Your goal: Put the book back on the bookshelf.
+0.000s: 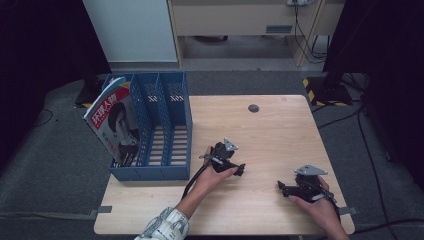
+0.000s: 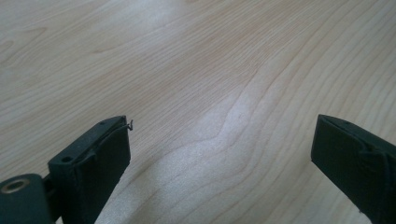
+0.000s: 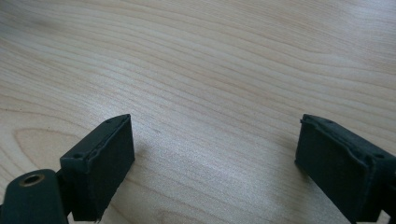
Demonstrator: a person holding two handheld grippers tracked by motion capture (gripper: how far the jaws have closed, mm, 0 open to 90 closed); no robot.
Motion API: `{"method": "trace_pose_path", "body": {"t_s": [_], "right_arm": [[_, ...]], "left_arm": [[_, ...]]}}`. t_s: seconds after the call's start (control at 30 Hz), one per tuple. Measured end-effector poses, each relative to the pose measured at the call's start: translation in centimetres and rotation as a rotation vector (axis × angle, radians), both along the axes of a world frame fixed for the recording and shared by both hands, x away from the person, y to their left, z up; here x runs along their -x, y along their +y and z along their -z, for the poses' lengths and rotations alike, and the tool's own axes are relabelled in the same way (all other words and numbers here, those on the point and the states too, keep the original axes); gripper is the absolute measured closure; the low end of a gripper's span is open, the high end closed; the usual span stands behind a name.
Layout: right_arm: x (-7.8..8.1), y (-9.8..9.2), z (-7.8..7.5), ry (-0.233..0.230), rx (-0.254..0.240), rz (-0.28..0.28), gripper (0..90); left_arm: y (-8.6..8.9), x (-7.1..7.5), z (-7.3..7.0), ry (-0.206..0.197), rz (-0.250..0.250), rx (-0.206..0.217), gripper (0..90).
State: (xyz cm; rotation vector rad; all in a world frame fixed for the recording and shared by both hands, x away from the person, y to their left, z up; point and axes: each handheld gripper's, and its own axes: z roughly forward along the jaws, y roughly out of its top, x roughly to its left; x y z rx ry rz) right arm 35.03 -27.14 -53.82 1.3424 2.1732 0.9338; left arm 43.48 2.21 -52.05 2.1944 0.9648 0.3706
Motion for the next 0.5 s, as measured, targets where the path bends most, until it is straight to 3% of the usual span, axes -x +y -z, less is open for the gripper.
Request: {"method": "trace_pose_path", "body": {"t_s": [0.13, 0.2, 0.23, 0.27, 0.5], "right_arm": [[0.0, 0.0, 0.0, 0.001, -0.001, 0.002, 11.9], [0.0, 0.0, 0.0, 0.0, 0.0, 0.0, 11.9], [0.0, 0.0, 0.0, 0.0, 0.0, 0.0, 11.9], [0.0, 0.0, 0.0, -0.001, 0.001, 0.0, 11.9], [0.1, 0.1, 0.0, 0.0, -0.002, 0.005, 11.7]], "left_arm": [[0.1, -0.1, 0.6, -0.013, -0.008, -0.031, 4.5], [0.3, -0.4, 1.3, 0.003, -0.023, -0.041, 4.5], [0.3, -0.4, 1.3, 0.003, -0.023, -0.041, 4.0], [0.4, -0.1, 1.8, -0.016, -0.021, -0.011, 2.0], [0.5, 0.3, 1.8, -0.009, -0.013, -0.01, 0.6]]}}
